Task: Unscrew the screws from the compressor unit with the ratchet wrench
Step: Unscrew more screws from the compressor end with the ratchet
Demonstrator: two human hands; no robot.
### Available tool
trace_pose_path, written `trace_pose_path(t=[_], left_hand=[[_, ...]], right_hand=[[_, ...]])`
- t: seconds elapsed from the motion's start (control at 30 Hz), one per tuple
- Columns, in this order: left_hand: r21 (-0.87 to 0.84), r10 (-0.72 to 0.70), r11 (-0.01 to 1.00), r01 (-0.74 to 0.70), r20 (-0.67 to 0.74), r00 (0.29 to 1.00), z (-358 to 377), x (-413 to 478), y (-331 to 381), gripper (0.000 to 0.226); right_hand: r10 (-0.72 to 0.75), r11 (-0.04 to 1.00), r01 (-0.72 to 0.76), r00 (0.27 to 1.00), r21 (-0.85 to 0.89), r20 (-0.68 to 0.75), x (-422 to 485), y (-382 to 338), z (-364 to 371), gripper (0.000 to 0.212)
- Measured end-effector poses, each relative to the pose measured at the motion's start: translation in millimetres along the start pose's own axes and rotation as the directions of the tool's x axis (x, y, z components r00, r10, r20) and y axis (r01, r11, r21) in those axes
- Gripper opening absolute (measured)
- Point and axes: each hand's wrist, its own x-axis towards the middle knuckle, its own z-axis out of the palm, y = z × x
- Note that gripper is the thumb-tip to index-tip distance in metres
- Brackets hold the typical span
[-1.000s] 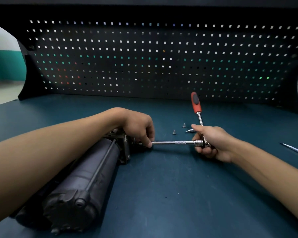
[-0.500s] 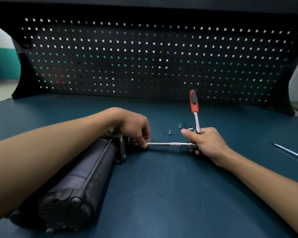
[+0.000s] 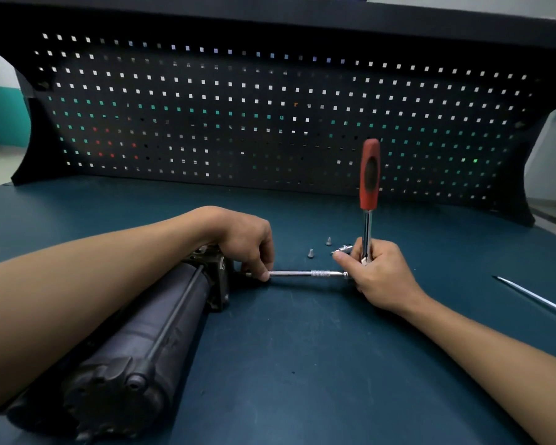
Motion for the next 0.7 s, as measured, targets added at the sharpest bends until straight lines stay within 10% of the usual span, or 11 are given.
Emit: trace_pose_path(t=[0.2,0.4,0.57,0.7], left_hand=[[-0.008,0.015,1.0,-0.015,-0.007,1.0,3.4,2.3,1.9,0.012],[-0.007,0.033,0.999,-0.033,0.007,0.999,3.5,0.7,-0.8,0.01],[0.019,0.017,1.0,-0.017,-0.024,1.0,4.4,2.3,1.1,0.014],[0.011,0.006,1.0,-0.006,-0.049,0.999,2.7,2.4,-2.7,0.009]], right_hand=[[-0.225,0.974,0.225,0.974,-0.014,0.001,1.5,14.5,-4.2,0.036],[-0.706,0.662,0.72,0.692,-0.208,0.147,5.6,12.7,-1.9,0.014],[-0.246,0.956,0.271,0.949,-0.112,0.2,-3.1,2.6,-6.0,0.056],[0.212,0.967,-0.234,0.957,0.097,0.199,2.7,-18.3,-1.8,0.063]])
